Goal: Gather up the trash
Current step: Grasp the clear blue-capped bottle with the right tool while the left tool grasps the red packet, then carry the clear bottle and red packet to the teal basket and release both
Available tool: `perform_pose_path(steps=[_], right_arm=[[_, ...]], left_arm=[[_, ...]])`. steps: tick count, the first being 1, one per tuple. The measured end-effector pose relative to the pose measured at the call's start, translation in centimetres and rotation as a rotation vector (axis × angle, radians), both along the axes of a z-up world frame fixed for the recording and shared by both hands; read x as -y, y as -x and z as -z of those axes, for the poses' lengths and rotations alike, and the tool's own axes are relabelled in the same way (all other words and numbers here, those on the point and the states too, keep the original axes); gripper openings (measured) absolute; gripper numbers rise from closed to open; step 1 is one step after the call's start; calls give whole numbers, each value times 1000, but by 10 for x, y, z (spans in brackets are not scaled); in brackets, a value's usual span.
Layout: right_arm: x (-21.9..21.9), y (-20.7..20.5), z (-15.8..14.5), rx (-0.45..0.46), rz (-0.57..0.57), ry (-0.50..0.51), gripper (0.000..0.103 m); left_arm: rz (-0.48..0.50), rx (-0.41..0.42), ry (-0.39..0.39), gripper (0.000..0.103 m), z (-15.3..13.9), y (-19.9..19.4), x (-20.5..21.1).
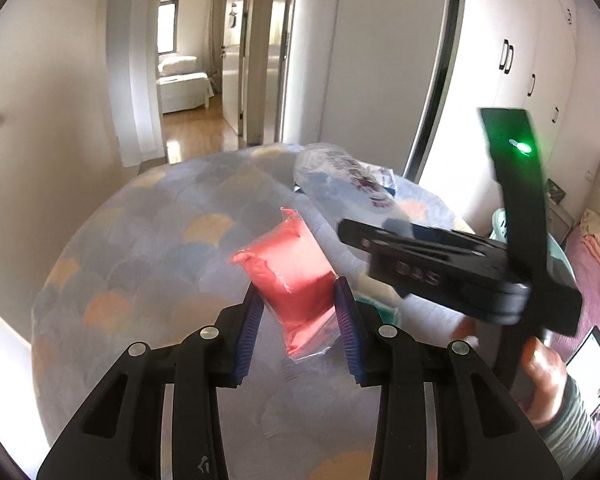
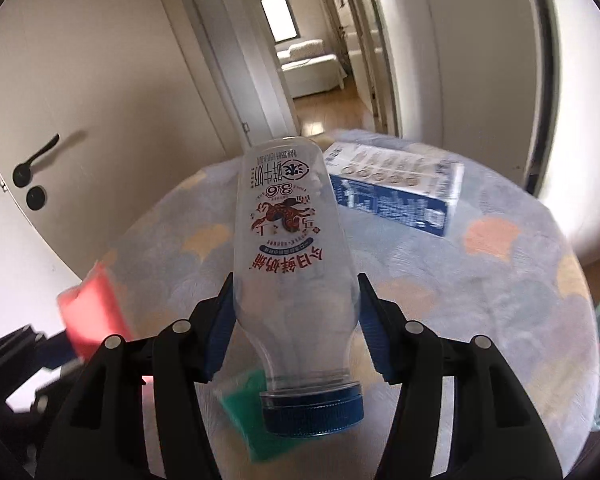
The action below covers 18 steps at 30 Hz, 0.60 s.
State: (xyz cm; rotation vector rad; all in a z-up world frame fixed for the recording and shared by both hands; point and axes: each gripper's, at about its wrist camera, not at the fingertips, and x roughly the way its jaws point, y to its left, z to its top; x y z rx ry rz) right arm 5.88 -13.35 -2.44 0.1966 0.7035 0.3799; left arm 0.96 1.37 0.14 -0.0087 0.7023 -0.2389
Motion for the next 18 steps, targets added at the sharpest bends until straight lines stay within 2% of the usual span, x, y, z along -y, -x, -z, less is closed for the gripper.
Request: perform_pose_path(steps=[9, 18], right_arm=[[77, 41, -30, 73, 164, -70, 54], [171, 77, -48, 128, 428, -54, 54]], left_arm=[[110, 58, -16, 35, -18, 0, 44], [274, 81, 24, 35, -30, -20, 118]])
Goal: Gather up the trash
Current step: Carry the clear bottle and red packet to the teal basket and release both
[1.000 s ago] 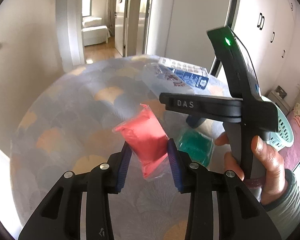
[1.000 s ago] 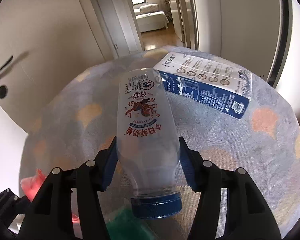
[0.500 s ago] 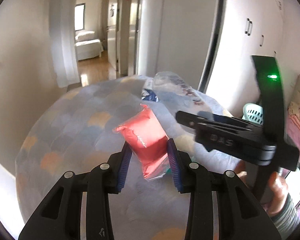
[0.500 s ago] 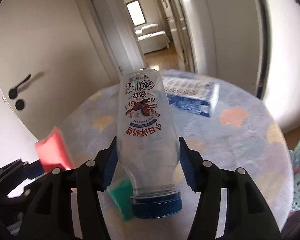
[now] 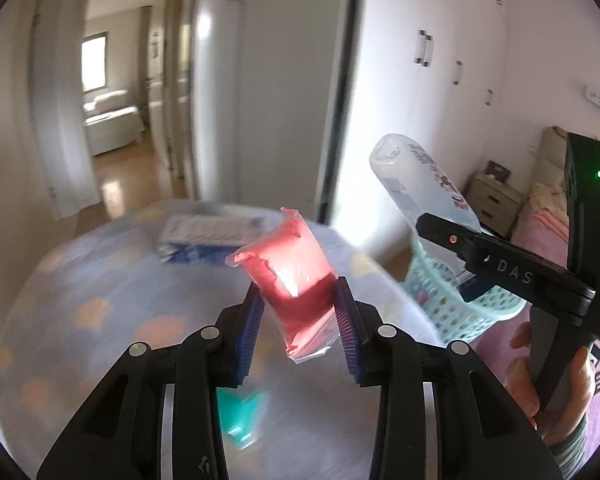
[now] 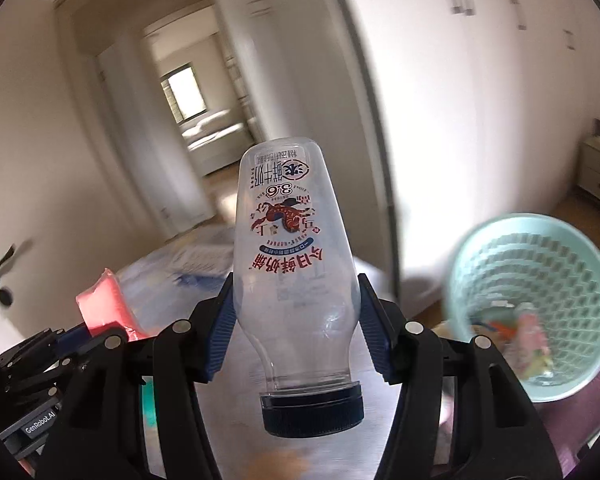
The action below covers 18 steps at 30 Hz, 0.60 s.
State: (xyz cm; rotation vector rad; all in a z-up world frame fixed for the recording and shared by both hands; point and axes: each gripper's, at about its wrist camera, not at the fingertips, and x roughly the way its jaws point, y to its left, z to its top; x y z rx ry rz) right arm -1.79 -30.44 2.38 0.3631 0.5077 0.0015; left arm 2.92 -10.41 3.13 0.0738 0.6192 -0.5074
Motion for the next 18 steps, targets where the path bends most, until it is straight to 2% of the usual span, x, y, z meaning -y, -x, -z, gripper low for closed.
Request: perform_pose_path(steps=[10, 18], right_arm=[[95, 22, 10, -36, 258, -20, 54], [159, 36, 41, -93, 408, -83, 54]], left_arm=[[198, 21, 21, 35, -8, -17, 100], [350, -37, 5, 35, 8, -32, 185]])
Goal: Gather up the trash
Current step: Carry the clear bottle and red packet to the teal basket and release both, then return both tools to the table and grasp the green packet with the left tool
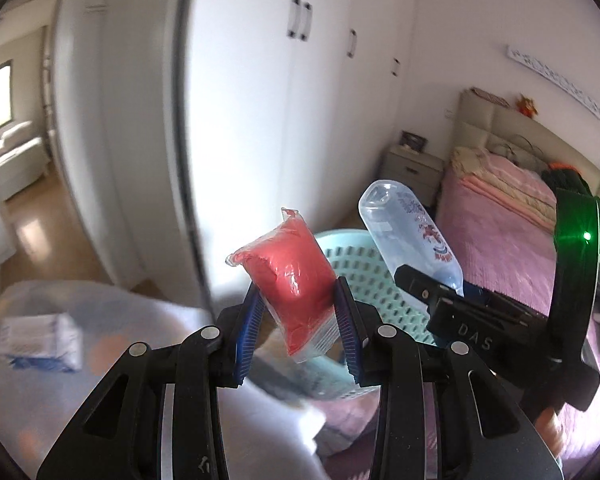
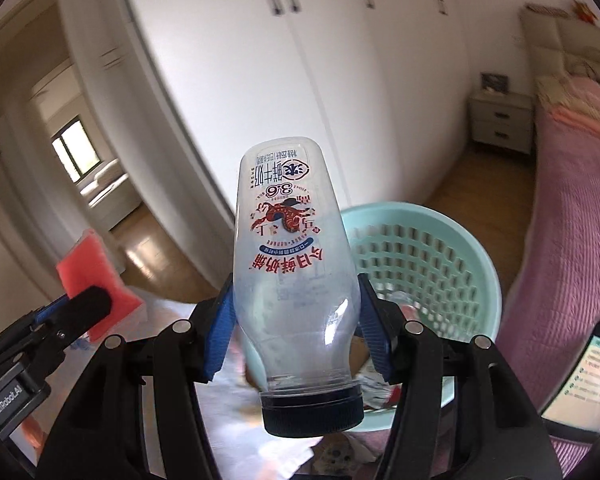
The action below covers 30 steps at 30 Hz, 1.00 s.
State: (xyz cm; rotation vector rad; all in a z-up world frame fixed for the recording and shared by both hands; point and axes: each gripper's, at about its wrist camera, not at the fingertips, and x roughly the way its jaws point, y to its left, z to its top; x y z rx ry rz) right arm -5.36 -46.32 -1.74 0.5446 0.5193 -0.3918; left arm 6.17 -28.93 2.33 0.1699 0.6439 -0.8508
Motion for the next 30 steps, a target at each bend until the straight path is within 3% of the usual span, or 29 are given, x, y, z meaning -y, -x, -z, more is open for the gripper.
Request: perform_pose_path(steps=[11, 14, 17, 21, 30], right_arm=[[44, -1, 53, -129, 89, -104, 54], [53, -4, 66, -163, 93, -140, 55], [56, -2, 69, -160, 94, -168, 57], [49, 2, 61, -139, 89, -156, 57], [-24, -6, 14, -64, -61, 3, 57]], left_arm=[[70, -112, -72, 37, 45, -36, 82], [60, -134, -73, 58, 48, -43, 88], [57, -126, -55, 62, 42, -39, 76], [15, -50, -53, 66, 27, -24, 50], [-105, 61, 41, 73, -25, 6, -35]])
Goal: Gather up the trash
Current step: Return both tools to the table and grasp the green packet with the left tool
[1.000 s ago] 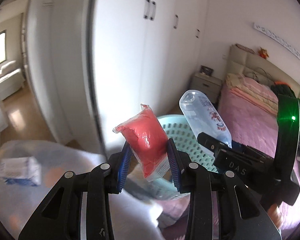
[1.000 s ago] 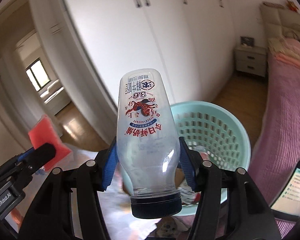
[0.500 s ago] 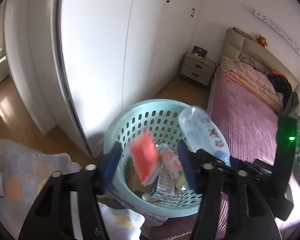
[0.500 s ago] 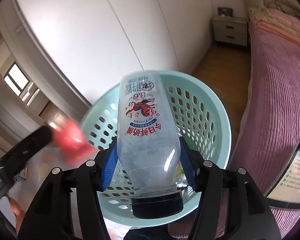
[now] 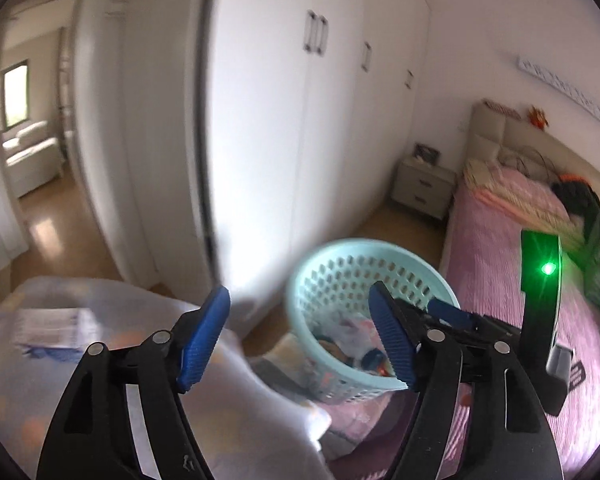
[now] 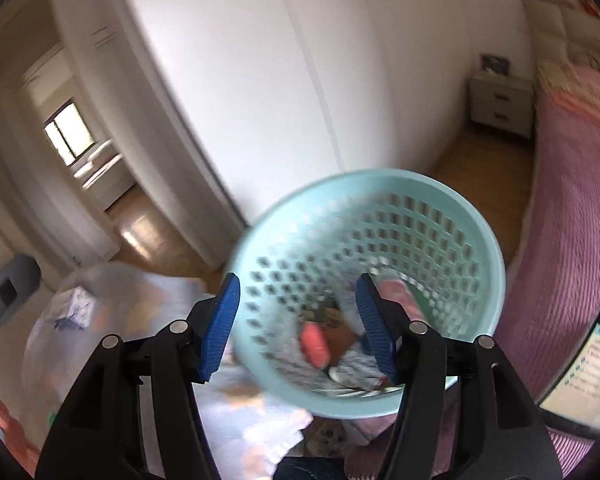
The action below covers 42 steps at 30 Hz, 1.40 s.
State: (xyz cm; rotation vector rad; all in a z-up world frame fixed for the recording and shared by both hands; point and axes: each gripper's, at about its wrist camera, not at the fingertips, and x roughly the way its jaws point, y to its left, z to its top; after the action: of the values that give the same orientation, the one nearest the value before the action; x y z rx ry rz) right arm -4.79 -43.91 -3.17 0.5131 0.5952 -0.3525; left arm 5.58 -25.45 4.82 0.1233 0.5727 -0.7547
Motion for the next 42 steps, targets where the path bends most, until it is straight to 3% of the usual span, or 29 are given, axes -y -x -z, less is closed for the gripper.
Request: perform_pose_path(steps=[7, 16, 22, 25, 29, 33, 38, 42], right_arm=[[-58, -12, -34, 77, -127, 99, 57], [-144, -36, -38, 98, -285, 148, 57], [-201, -55, -17, 77, -388, 149, 57], [-216, -64, -7, 55, -417, 124, 57], [-225, -65, -4, 48, -412, 175, 57], [-217, -69, 1, 28, -404, 149, 57], [-218, -73, 3, 16, -428, 147, 47], [-223, -77, 3, 0, -461, 151, 47]], left_arm=[[-167, 24, 92, 77, -28, 13, -89], [-370, -37, 43, 78, 3, 28, -191], [-460, -83, 38, 78, 20, 30, -236], [-480, -96, 25, 78, 27, 34, -250], [-496, -119, 20, 78, 40, 40, -265], [-477, -199, 50, 78, 58, 37, -275], [-433, -303, 59, 78, 80, 27, -266], [-416, -364, 23, 78, 98, 23, -246]])
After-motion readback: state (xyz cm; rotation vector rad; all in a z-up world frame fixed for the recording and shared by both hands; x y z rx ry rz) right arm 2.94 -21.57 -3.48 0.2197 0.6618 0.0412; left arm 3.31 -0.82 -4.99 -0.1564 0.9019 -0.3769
